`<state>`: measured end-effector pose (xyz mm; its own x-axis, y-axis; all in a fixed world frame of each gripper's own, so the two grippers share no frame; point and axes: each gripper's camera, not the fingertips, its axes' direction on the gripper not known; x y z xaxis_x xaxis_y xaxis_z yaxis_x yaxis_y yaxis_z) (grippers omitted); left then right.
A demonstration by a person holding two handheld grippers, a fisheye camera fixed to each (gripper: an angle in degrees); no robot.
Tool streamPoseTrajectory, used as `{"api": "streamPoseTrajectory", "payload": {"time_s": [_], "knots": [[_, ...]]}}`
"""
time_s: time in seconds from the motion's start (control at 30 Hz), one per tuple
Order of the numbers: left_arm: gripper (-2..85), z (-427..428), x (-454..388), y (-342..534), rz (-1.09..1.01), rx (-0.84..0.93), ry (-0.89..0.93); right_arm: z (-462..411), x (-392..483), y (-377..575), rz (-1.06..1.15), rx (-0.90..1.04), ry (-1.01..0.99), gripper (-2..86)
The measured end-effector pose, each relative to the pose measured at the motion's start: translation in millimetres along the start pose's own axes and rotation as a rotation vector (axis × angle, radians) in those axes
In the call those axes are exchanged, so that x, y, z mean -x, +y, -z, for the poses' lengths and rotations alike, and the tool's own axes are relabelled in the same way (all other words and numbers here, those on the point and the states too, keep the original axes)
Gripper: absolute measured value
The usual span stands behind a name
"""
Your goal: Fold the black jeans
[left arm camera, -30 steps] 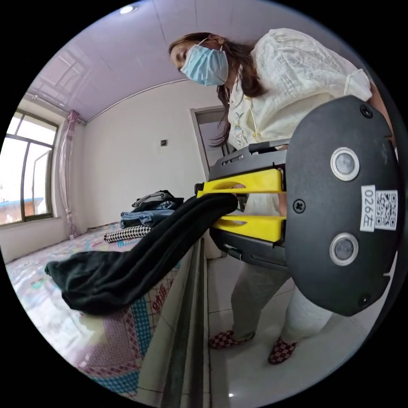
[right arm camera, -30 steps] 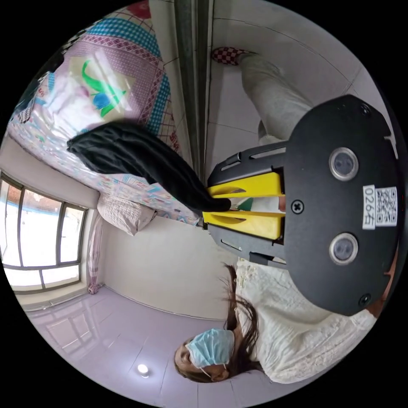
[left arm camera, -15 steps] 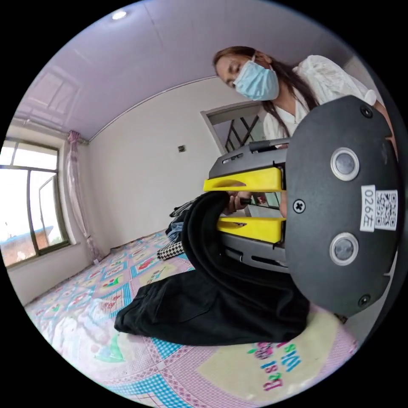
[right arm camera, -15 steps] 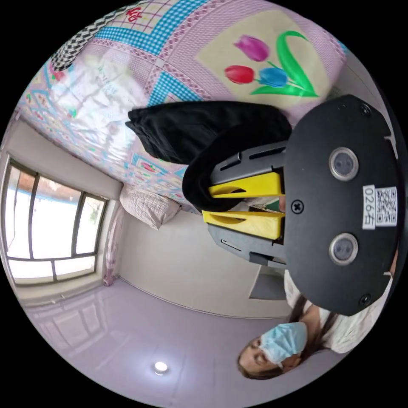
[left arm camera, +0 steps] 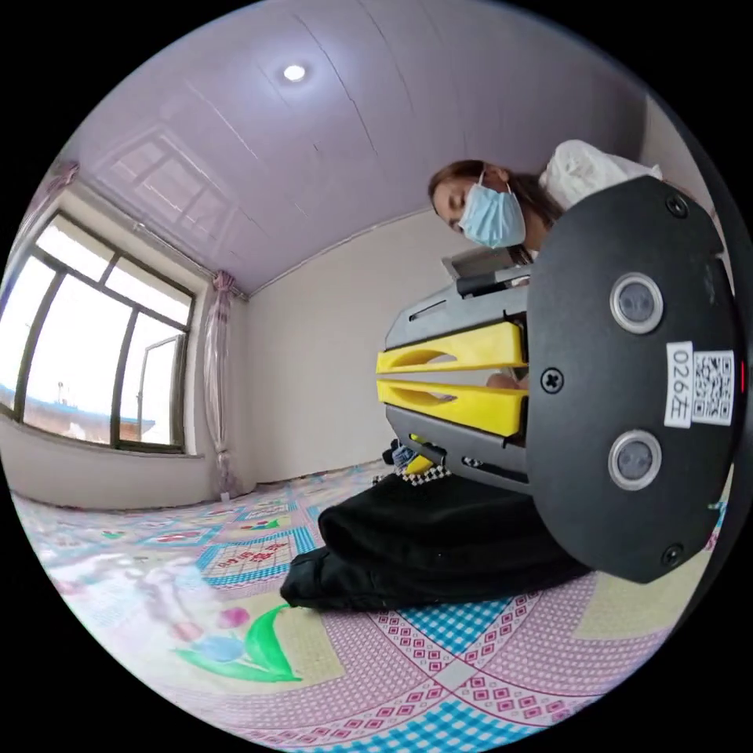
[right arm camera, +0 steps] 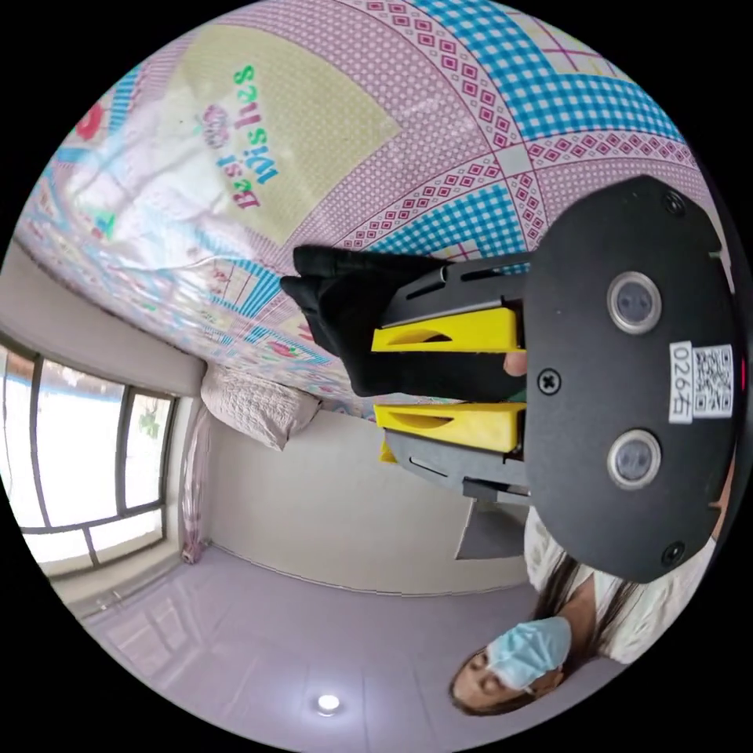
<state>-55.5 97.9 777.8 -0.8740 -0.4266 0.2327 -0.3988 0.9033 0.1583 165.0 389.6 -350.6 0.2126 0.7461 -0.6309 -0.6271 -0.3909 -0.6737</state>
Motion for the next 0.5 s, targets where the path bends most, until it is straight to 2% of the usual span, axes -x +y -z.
{"api": "streamPoseTrajectory", "payload": {"time_s": [0.1,0.2,0.27,0.33,0.4,0.43,0.5], "knots": [[-0.7,-31.7,-7.5,12.3,-0.062,0.078,-0.231,-15.4,21.1,16.6,0.112,-0.023,0.035,4.8],[-0.9,-86.6,16.5,5.2,-0.128,0.194,-0.394,-51.2,44.0,19.4,0.229,-0.033,0.151,2.3],[-1.0,-118.4,43.5,-4.3,-0.161,0.270,-0.575,-91.4,52.2,12.1,0.293,0.005,0.275,0.1],[-1.0,-151.9,103.3,-15.3,-0.150,0.414,-0.884,-126.6,46.7,6.8,0.320,0.055,0.461,-0.6],[-1.0,-155.0,138.2,-19.9,-0.107,0.414,-0.842,-164.4,35.1,5.4,0.358,0.141,0.575,-0.8],[-1.0,-152.8,154.0,-19.8,-0.046,0.389,-0.800,-176.3,33.5,9.0,0.377,0.140,0.578,-0.9],[-1.0,-156.4,158.4,-6.6,-0.050,0.359,-0.786,-183.2,38.6,15.8,0.331,0.140,0.549,-0.9]]}}
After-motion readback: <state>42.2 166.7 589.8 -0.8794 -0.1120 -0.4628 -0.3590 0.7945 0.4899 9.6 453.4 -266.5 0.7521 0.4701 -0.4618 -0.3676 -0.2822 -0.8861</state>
